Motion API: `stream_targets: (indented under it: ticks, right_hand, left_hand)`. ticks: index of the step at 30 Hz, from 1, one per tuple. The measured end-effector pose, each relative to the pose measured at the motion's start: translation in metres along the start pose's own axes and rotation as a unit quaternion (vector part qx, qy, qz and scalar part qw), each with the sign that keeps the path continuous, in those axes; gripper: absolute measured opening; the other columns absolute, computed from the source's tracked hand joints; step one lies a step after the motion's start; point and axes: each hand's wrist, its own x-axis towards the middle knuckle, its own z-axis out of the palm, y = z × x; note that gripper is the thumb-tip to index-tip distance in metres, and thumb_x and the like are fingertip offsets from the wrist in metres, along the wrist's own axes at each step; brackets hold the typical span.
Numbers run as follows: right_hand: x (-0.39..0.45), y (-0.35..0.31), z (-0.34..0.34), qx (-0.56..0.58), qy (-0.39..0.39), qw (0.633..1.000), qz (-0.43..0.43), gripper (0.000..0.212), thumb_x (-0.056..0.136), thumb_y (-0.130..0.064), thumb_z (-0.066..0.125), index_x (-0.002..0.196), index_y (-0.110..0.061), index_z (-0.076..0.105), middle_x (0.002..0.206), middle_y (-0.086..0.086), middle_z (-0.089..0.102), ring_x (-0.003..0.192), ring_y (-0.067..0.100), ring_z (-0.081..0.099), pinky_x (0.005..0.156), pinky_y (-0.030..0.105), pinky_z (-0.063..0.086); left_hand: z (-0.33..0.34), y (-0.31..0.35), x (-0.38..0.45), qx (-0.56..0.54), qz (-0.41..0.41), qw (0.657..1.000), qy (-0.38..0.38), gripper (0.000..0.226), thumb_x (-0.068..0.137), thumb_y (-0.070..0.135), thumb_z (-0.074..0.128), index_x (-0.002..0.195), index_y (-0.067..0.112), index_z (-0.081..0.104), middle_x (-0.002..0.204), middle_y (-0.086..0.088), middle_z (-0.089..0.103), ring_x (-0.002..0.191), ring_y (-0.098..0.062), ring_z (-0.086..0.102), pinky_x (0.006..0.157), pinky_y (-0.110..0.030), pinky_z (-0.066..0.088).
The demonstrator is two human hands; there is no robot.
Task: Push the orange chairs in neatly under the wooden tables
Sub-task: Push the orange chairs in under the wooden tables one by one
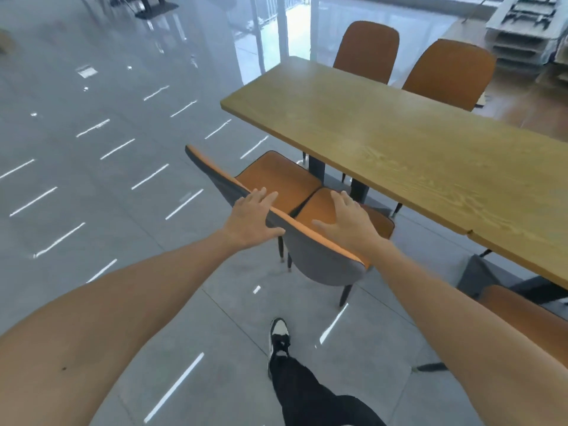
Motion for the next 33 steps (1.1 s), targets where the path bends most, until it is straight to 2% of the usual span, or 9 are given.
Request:
stream_targets:
  ticks: [6, 9, 12, 15, 17, 19, 23, 29, 33]
  right_hand:
    - [0.083, -0.043, 0.059, 0.041, -0.031, 0.996, 0.076, 0.126, 0.057, -0.103, 0.039, 0.155, -0.027, 0.015, 0.165, 0.006, 0.014, 0.149, 0.032, 0.018, 0.118, 0.057, 0.021]
    - [0.103, -0.054, 0.078, 0.006, -0.150, 0.986, 0.077, 0.118, 0.061, -0.095, 0.049, 0.153, -0.026, 0.022, 0.160, 0.005, 0.027, 0.141, 0.031, 0.033, 0.111, 0.052, 0.035]
    - [0.108, -0.057, 0.097, -0.040, -0.228, 0.970, 0.076, 0.090, 0.074, -0.073, 0.063, 0.143, -0.024, 0.034, 0.137, 0.001, 0.050, 0.118, 0.027, 0.050, 0.094, 0.044, 0.047]
    - [0.110, -0.065, 0.118, -0.100, -0.163, 0.976, 0.103, 0.046, 0.088, -0.040, 0.059, 0.126, -0.022, 0.041, 0.120, 0.002, 0.057, 0.106, 0.029, 0.054, 0.080, 0.041, 0.046]
    - [0.112, -0.076, 0.127, -0.112, -0.117, 0.975, 0.150, 0.031, 0.087, -0.027, 0.055, 0.115, -0.020, 0.043, 0.109, 0.003, 0.058, 0.100, 0.030, 0.055, 0.074, 0.039, 0.042]
    - [0.116, -0.089, 0.134, -0.126, -0.095, 0.968, 0.195, 0.030, 0.082, -0.024, 0.055, 0.109, -0.019, 0.043, 0.103, 0.003, 0.059, 0.098, 0.032, 0.057, 0.075, 0.040, 0.042]
    - [0.133, -0.103, 0.147, -0.145, -0.070, 0.951, 0.263, 0.040, 0.081, -0.029, 0.056, 0.119, -0.021, 0.048, 0.104, 0.003, 0.063, 0.100, 0.033, 0.060, 0.086, 0.045, 0.045]
    - [0.146, -0.108, 0.156, -0.142, -0.030, 0.944, 0.295, 0.034, 0.075, -0.029, 0.055, 0.108, -0.026, 0.058, 0.089, -0.001, 0.063, 0.086, 0.029, 0.062, 0.070, 0.038, 0.046]
    - [0.148, -0.108, 0.164, -0.164, -0.003, 0.944, 0.286, 0.028, 0.073, -0.032, 0.054, 0.100, -0.029, 0.061, 0.080, -0.005, 0.062, 0.077, 0.025, 0.062, 0.066, 0.037, 0.050]
  left_hand:
    - [0.001, -0.094, 0.080, 0.019, 0.015, 0.998, -0.064, 0.103, 0.081, 0.064, 0.071, 0.160, 0.020, 0.020, 0.166, -0.012, 0.018, 0.153, -0.030, 0.013, 0.121, -0.053, 0.021]
    - [0.001, -0.130, 0.115, 0.029, 0.027, 0.994, -0.098, 0.104, 0.081, 0.060, 0.073, 0.160, 0.021, 0.019, 0.167, -0.013, 0.016, 0.154, -0.032, 0.009, 0.122, -0.054, 0.017]
    - [0.008, -0.155, 0.146, 0.049, 0.054, 0.987, -0.140, 0.103, 0.080, 0.057, 0.076, 0.160, 0.022, 0.019, 0.168, -0.011, 0.013, 0.154, -0.031, 0.006, 0.122, -0.055, 0.015]
    - [0.020, -0.185, 0.175, 0.073, 0.077, 0.976, -0.190, 0.101, 0.081, 0.050, 0.077, 0.160, 0.023, 0.019, 0.168, -0.010, 0.011, 0.155, -0.030, 0.003, 0.121, -0.058, 0.013]
    - [0.028, -0.211, 0.194, 0.113, 0.095, 0.966, -0.214, 0.099, 0.082, 0.043, 0.077, 0.160, 0.023, 0.019, 0.168, -0.010, 0.013, 0.155, -0.029, 0.003, 0.120, -0.058, 0.013]
    - [0.033, -0.238, 0.210, 0.148, 0.111, 0.954, -0.234, 0.093, 0.084, 0.035, 0.076, 0.158, 0.023, 0.021, 0.165, -0.008, 0.020, 0.154, -0.029, 0.007, 0.119, -0.057, 0.014]
    - [0.043, -0.290, 0.239, 0.168, 0.200, 0.942, -0.211, 0.069, 0.085, 0.021, 0.068, 0.147, 0.025, 0.037, 0.149, -0.001, 0.045, 0.143, -0.024, 0.033, 0.108, -0.047, 0.029]
    - [0.061, -0.300, 0.266, 0.132, 0.260, 0.938, -0.189, 0.043, 0.088, 0.038, 0.069, 0.128, 0.027, 0.056, 0.125, 0.005, 0.063, 0.117, -0.022, 0.057, 0.103, -0.045, 0.040]
    - [0.074, -0.298, 0.269, 0.130, 0.288, 0.938, -0.145, 0.028, 0.091, 0.031, 0.063, 0.119, 0.030, 0.063, 0.110, 0.006, 0.069, 0.098, -0.024, 0.064, 0.084, -0.039, 0.047]
